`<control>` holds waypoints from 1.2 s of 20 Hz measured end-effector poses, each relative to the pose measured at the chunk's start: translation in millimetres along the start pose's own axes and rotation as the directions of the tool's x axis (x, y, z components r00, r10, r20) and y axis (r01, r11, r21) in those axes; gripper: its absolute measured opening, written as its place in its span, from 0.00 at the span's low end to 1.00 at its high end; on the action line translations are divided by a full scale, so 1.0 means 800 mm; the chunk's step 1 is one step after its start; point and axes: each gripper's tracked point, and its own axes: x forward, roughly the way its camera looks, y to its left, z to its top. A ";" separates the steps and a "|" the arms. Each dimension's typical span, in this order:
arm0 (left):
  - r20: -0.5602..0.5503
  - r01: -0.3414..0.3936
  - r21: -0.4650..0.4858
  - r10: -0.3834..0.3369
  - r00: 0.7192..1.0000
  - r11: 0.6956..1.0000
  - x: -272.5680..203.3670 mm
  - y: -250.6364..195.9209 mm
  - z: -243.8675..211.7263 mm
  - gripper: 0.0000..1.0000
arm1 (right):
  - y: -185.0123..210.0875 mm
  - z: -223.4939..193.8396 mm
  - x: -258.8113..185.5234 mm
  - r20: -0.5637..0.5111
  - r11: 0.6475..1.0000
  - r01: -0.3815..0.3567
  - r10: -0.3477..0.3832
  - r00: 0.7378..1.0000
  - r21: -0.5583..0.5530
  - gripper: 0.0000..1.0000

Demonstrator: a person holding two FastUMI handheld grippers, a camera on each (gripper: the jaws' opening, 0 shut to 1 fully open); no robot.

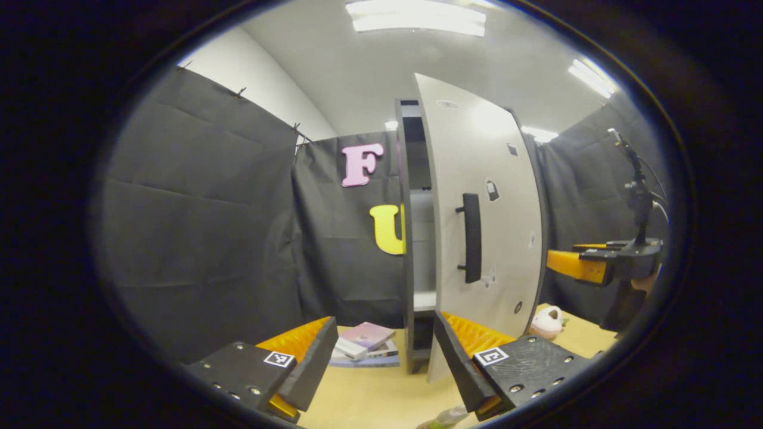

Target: Open the cabinet door with the right hand, grasp the bottle in the cabinet with the left hand and place it on the coaster, then close the cabinet door with the right hand.

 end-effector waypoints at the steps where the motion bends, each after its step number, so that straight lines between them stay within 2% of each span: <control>1: 0.008 0.025 -0.025 -0.025 1.000 0.999 0.011 -0.019 0.002 0.95 | -0.004 -0.001 -0.003 0.000 1.000 0.005 -0.005 1.000 0.005 0.93; 5: 0.017 0.031 -0.006 -0.031 0.999 1.000 0.051 -0.052 0.013 0.95 | -0.019 -0.006 -0.006 -0.017 0.999 0.041 -0.042 0.999 -0.018 0.93; 7: 0.042 -0.012 0.011 0.011 0.999 1.000 0.057 -0.057 0.022 0.93 | -0.025 -0.009 -0.006 -0.023 0.997 0.059 -0.060 0.998 -0.049 0.93; 8: 0.058 -0.038 0.008 0.037 0.998 0.999 0.058 -0.056 0.027 0.96 | -0.026 -0.010 -0.006 -0.025 0.997 0.060 -0.062 0.998 -0.053 0.94; 9: 0.060 -0.039 -0.003 0.039 0.997 0.999 0.060 -0.061 0.027 0.96 | -0.026 -0.013 -0.006 -0.026 0.997 0.061 -0.062 0.998 -0.043 0.93; 11: 0.057 -0.015 -0.026 0.017 0.998 1.000 0.070 -0.081 0.025 0.93 | -0.030 -0.009 -0.006 -0.006 0.997 0.070 -0.071 0.997 -0.023 0.93; 12: 0.051 -0.003 -0.023 0.004 0.999 1.000 0.075 -0.088 0.024 0.96 | -0.030 -0.007 -0.005 0.006 0.997 0.072 -0.072 0.997 -0.022 0.93; 15: 0.012 0.010 0.011 -0.010 1.000 1.000 0.082 -0.099 0.012 0.89 | -0.021 -0.016 0.003 0.006 0.998 0.046 -0.046 0.999 -0.032 0.93; 18: 0.003 0.016 0.012 -0.016 1.000 1.000 0.076 -0.105 0.007 0.96 | -0.016 -0.031 0.005 -0.020 0.999 0.029 -0.030 0.999 -0.017 0.93; 20: -0.003 0.031 0.017 -0.031 1.000 0.999 0.075 -0.110 0.004 0.96 | -0.012 -0.033 0.007 -0.024 1.000 0.024 -0.025 0.999 -0.011 0.92; 21: -0.004 0.034 0.020 -0.034 0.999 0.999 0.074 -0.112 0.003 0.93 | -0.008 -0.034 0.007 -0.024 1.000 0.019 -0.019 1.000 -0.012 0.91; 22: -0.006 0.038 0.020 -0.037 0.999 0.999 0.077 -0.109 0.004 0.96 | -0.006 -0.033 0.008 -0.023 1.000 0.015 -0.016 1.000 -0.017 0.93; 24: -0.010 0.036 0.019 -0.036 0.999 0.999 0.079 -0.105 0.005 0.96 | 0.002 -0.032 0.009 -0.019 1.000 0.008 -0.008 1.000 -0.025 0.93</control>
